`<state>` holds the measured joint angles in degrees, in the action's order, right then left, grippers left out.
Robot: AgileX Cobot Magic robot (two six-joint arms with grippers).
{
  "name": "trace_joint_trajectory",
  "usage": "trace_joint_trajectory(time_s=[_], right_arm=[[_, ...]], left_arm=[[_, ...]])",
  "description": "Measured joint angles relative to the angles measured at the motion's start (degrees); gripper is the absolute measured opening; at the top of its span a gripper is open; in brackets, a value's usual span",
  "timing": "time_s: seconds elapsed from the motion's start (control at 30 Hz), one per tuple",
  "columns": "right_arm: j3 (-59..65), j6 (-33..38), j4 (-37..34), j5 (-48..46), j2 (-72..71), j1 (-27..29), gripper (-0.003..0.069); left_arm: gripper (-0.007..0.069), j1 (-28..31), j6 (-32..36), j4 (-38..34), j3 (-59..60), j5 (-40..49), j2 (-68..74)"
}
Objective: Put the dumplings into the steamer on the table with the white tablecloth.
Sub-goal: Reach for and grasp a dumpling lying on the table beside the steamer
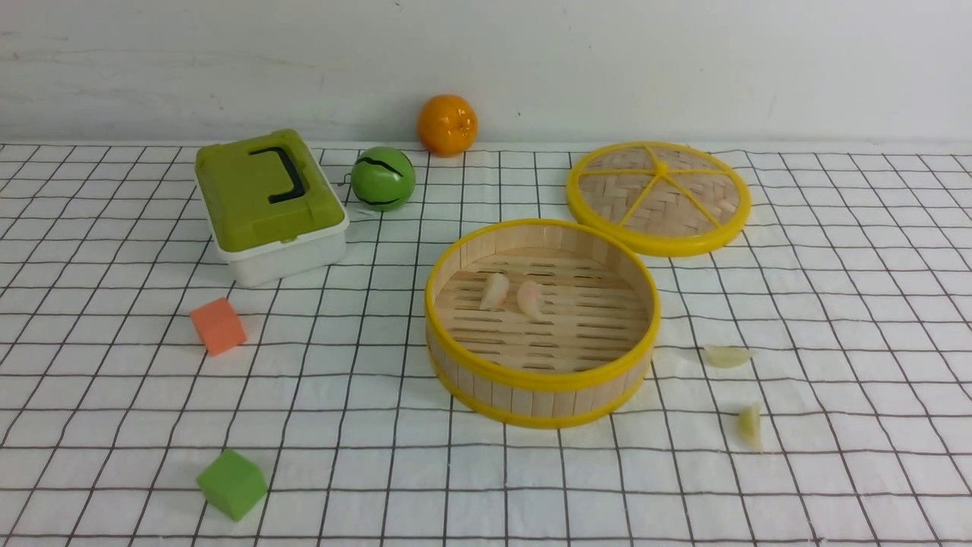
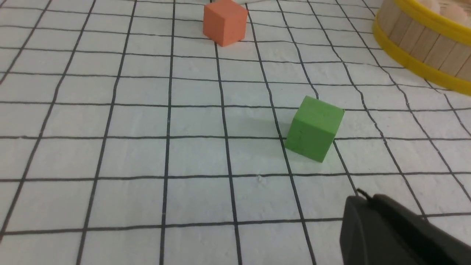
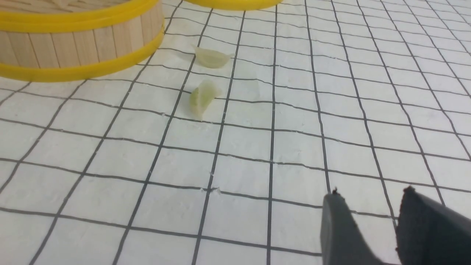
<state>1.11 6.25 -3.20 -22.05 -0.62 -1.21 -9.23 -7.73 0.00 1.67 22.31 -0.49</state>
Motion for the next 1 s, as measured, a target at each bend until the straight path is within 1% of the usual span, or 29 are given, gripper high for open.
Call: trace_joint_trajectory(time_s=[0.67,0.8,0.83,0.87,0.9,1.0], right_arm=[[0.00,0.00,0.48,0.00,0.00,0.00,0.0240],[0.14,0.00,2.11,1.69,0.00,0.00,0.0240],[0.49,0.00,2.12,4.96,0.00,0.00,0.0240],[0.49,0.00,2.12,5.50,0.00,0.00,0.0240],[0.54,0.00,2.12,11.32,0.00,0.00,0.0240],[0.54,0.00,2.12,24.53,0.00,0.00,0.0240]], left_arm=[[-0.0005,0.00,0.44,0.00,0.00,0.00,0.00],[-0.0001,0.00,0.44,0.00,0.00,0.00,0.00],[0.0000,0.00,0.44,0.00,0.00,0.00,0.00],[0.0000,0.00,0.44,0.00,0.00,0.00,0.00],[0.0001,0.00,0.44,0.00,0.00,0.00,0.00],[0.0003,0.00,0.44,0.00,0.00,0.00,0.00]])
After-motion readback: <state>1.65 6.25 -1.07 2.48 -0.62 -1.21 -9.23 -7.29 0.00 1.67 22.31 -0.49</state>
